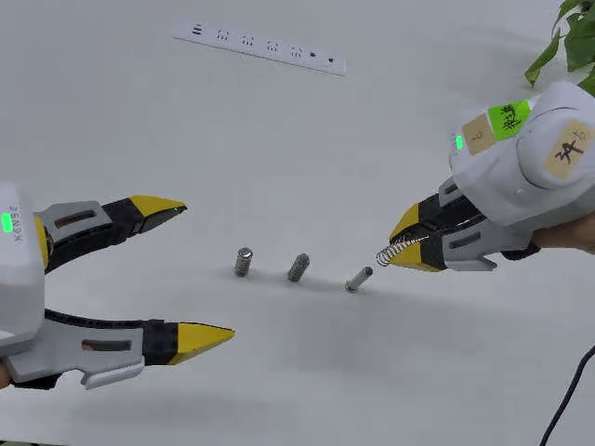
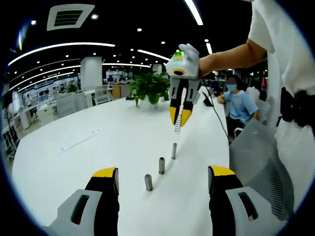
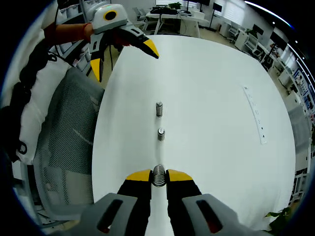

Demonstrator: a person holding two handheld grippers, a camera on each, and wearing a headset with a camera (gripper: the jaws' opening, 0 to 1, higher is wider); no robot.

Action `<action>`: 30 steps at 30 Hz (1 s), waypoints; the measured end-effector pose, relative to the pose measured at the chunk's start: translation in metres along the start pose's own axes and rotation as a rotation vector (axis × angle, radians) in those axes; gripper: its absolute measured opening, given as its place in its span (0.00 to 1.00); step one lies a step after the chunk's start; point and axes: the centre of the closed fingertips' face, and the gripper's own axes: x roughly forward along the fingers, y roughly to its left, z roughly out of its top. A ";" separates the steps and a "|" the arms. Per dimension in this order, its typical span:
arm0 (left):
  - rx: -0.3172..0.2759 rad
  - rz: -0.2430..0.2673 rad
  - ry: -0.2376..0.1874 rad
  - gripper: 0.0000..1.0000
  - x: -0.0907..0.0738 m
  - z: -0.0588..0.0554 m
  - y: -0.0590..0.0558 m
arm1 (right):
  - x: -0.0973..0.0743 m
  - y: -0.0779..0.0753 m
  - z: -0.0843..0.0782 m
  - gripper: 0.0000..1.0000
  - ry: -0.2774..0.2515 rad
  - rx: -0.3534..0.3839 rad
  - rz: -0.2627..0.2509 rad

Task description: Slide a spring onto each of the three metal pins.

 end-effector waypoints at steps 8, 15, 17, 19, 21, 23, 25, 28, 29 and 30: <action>-0.023 0.000 -0.010 0.89 0.002 -0.002 -0.001 | 0.016 -0.004 -0.007 0.12 0.020 0.012 0.008; -0.033 -0.001 -0.016 0.93 0.002 -0.003 -0.002 | 0.026 -0.003 -0.010 0.12 0.033 0.011 0.017; -0.036 -0.003 -0.021 0.94 0.002 -0.003 -0.002 | 0.026 -0.004 -0.011 0.12 0.037 0.009 0.016; -0.040 -0.004 -0.023 0.95 0.002 -0.003 -0.002 | 0.027 -0.004 -0.011 0.12 0.037 0.014 0.023; -0.038 -0.004 -0.021 0.95 0.003 -0.003 -0.002 | 0.029 -0.004 -0.013 0.12 0.044 0.014 0.025; -0.040 -0.007 -0.024 0.95 0.003 -0.003 -0.003 | 0.031 -0.004 -0.015 0.12 0.047 0.012 0.025; -0.042 -0.008 -0.024 0.95 0.003 -0.003 -0.003 | 0.031 -0.004 -0.014 0.12 0.044 0.016 0.028; -0.044 -0.011 -0.026 0.94 0.004 -0.003 -0.004 | 0.033 -0.003 -0.014 0.12 0.045 0.017 0.032; -0.044 -0.012 -0.026 0.94 0.004 -0.003 -0.004 | 0.033 -0.003 -0.014 0.12 0.047 0.015 0.032; -0.045 -0.014 -0.026 0.94 0.004 -0.003 -0.005 | 0.034 -0.003 -0.014 0.12 0.047 0.014 0.031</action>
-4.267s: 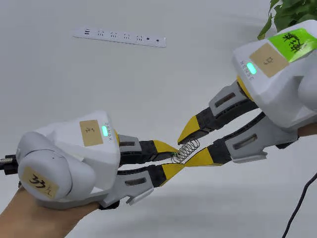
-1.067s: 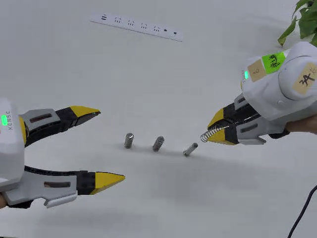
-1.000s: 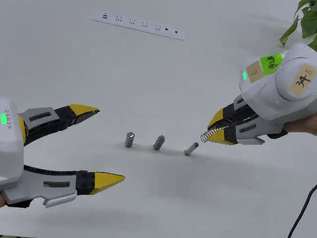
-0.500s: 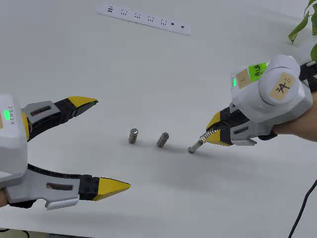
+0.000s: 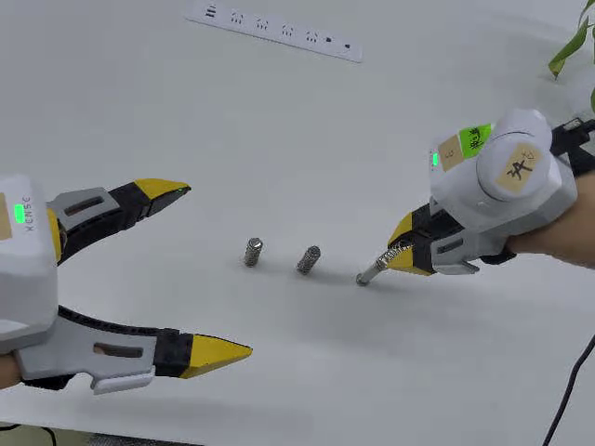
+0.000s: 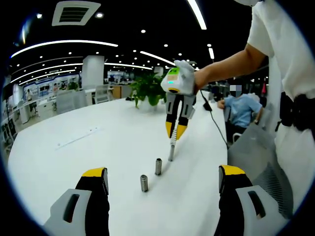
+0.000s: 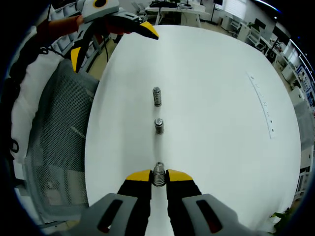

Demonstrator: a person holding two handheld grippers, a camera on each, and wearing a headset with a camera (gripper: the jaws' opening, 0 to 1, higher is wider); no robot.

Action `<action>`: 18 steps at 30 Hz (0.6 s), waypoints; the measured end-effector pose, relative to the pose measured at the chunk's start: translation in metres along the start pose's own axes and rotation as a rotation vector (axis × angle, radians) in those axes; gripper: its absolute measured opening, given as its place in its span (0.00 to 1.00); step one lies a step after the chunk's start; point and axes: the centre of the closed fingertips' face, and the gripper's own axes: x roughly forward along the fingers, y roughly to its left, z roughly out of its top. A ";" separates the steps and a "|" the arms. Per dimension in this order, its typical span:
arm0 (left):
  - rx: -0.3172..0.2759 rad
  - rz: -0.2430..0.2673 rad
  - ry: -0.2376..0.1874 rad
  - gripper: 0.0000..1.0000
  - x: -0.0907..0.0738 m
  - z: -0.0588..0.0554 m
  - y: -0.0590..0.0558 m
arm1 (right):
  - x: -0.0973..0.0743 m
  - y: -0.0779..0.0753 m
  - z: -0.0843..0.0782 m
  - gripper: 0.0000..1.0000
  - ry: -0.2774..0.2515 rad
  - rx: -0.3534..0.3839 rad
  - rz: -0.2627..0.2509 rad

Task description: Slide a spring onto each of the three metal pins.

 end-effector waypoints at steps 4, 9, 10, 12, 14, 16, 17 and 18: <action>0.001 -0.005 -0.002 0.95 0.001 0.001 -0.002 | 0.004 0.001 -0.001 0.12 -0.002 0.005 0.005; 0.000 -0.007 0.000 0.95 0.002 0.000 -0.002 | 0.009 0.001 -0.003 0.12 -0.004 0.007 0.005; 0.000 -0.007 -0.001 0.95 0.002 0.000 -0.002 | 0.010 0.001 -0.003 0.12 -0.004 0.007 0.005; 0.000 -0.008 0.000 0.95 0.002 0.001 -0.003 | 0.012 0.001 -0.003 0.12 -0.006 0.007 0.002; 0.000 -0.008 0.000 0.95 0.003 0.000 -0.002 | 0.015 0.001 -0.004 0.12 -0.006 0.004 -0.003; -0.001 -0.008 0.000 0.95 0.003 0.000 -0.002 | 0.017 0.001 -0.005 0.12 -0.004 0.002 -0.009; -0.001 -0.008 -0.001 0.95 0.003 0.000 -0.002 | 0.019 0.002 -0.005 0.12 -0.002 -0.002 -0.012; -0.001 -0.008 -0.001 0.95 0.003 0.001 -0.002 | 0.021 0.001 -0.006 0.12 -0.001 -0.004 -0.016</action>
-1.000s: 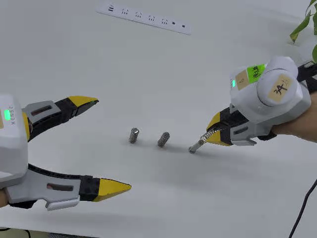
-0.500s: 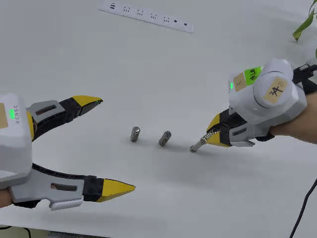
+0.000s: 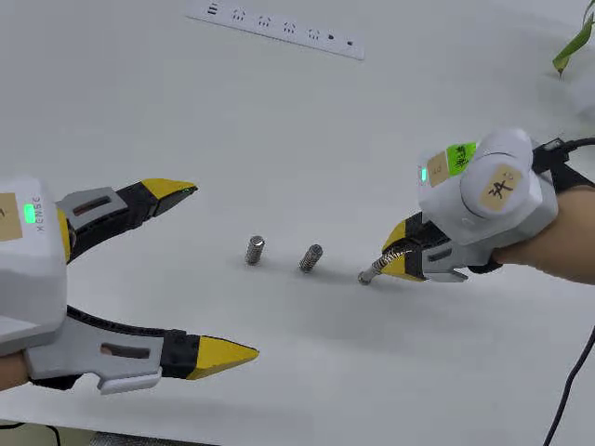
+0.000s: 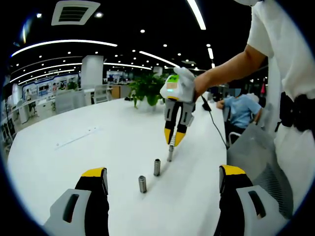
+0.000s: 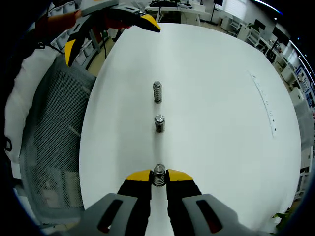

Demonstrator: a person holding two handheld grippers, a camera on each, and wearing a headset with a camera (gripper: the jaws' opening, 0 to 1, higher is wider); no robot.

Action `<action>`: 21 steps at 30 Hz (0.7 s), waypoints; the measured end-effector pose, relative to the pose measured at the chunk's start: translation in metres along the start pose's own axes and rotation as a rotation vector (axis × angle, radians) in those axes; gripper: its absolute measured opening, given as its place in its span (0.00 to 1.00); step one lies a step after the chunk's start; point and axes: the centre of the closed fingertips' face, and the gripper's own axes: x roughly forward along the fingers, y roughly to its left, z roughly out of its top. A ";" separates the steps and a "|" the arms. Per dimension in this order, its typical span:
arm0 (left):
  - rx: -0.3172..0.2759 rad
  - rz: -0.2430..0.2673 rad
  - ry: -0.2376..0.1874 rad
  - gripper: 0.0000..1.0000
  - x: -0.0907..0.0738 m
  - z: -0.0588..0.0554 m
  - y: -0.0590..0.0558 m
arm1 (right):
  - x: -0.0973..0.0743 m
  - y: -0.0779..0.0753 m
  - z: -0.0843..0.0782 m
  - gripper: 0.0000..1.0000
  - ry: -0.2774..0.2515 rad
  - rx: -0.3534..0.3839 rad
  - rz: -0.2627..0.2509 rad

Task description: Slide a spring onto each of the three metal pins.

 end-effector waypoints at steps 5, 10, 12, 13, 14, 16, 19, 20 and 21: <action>-0.002 0.002 0.003 0.95 0.000 -0.001 0.001 | 0.008 0.001 0.001 0.12 -0.008 0.001 -0.012; -0.006 -0.002 0.008 0.95 0.001 -0.003 0.000 | 0.017 0.000 -0.002 0.12 -0.006 -0.004 -0.021; -0.005 -0.004 0.008 0.95 0.002 -0.003 0.000 | 0.022 -0.001 -0.004 0.12 -0.002 -0.006 -0.024; -0.006 -0.003 0.008 0.95 0.002 -0.003 0.000 | 0.023 -0.001 -0.005 0.12 -0.001 -0.006 -0.025; -0.007 -0.004 0.007 0.95 0.002 -0.003 0.000 | 0.024 -0.001 -0.006 0.12 -0.001 -0.006 -0.025; -0.007 -0.002 0.006 0.95 0.003 -0.003 0.000 | 0.025 0.000 -0.006 0.12 0.001 -0.007 -0.028; -0.008 -0.005 0.007 0.95 0.003 -0.003 0.000 | 0.029 -0.001 -0.007 0.12 -0.001 0.001 -0.030; -0.008 -0.005 0.008 0.95 0.003 -0.003 0.000 | 0.028 -0.001 -0.006 0.12 -0.001 0.002 -0.030; -0.009 -0.006 0.009 0.95 0.004 -0.003 -0.001 | 0.029 -0.001 -0.007 0.12 0.000 0.004 -0.029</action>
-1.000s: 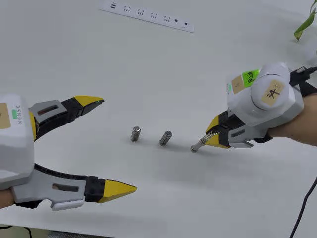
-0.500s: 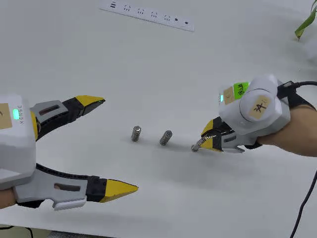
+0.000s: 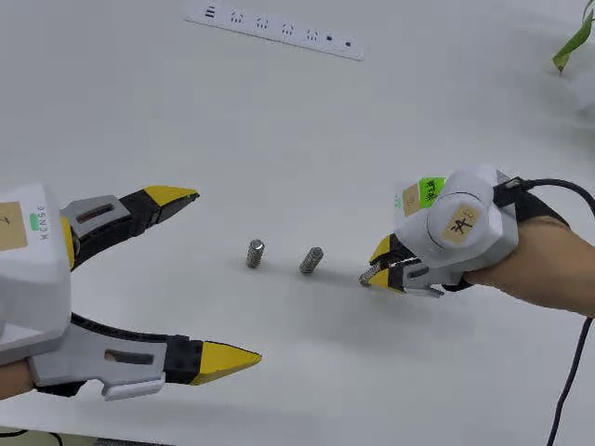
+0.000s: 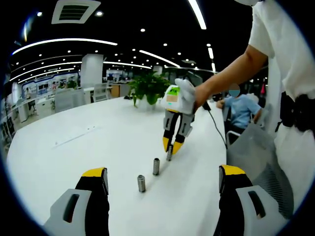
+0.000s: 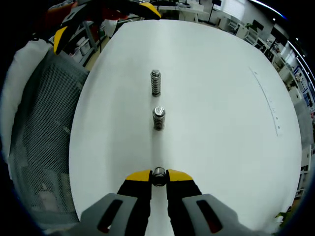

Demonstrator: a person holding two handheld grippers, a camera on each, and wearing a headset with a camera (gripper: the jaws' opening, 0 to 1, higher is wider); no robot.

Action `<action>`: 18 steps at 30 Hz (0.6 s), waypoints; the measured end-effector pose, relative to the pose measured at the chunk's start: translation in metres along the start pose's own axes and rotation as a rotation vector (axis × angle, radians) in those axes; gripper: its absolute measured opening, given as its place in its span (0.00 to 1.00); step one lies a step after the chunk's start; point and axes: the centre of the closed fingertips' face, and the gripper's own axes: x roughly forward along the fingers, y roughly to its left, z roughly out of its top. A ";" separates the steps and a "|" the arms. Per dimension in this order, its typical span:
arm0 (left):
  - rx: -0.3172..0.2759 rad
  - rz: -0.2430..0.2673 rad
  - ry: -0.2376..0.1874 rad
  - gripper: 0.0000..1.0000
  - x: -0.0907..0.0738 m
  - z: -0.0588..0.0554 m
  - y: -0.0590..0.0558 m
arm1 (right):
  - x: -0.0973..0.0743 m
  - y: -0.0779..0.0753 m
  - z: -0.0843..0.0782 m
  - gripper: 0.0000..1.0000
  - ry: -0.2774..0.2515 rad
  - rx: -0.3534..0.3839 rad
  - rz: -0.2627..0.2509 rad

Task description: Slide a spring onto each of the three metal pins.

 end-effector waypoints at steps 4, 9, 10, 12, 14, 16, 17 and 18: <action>-0.002 -0.001 0.001 0.94 0.000 0.000 0.000 | 0.003 0.000 -0.001 0.12 0.001 0.001 0.000; -0.002 0.000 0.000 0.94 0.000 0.000 0.000 | 0.006 0.001 -0.003 0.12 0.007 -0.003 0.000; 0.000 0.001 0.001 0.94 0.000 0.001 0.000 | 0.006 0.001 -0.003 0.12 0.005 -0.002 0.000; -0.002 0.001 0.000 0.94 0.000 0.001 0.000 | 0.006 0.000 -0.002 0.13 0.003 0.001 -0.002; 0.000 0.001 0.001 0.94 0.000 0.001 0.000 | 0.006 0.001 -0.002 0.13 0.004 0.002 -0.001; 0.000 0.001 0.001 0.94 -0.001 0.001 0.000 | 0.007 0.001 -0.002 0.13 -0.001 0.007 0.002; 0.001 0.001 0.001 0.94 -0.001 0.001 0.000 | 0.007 0.001 -0.002 0.13 0.000 0.007 0.002; 0.001 0.002 0.001 0.94 -0.001 0.001 0.000 | 0.007 0.002 -0.002 0.14 0.001 0.003 0.002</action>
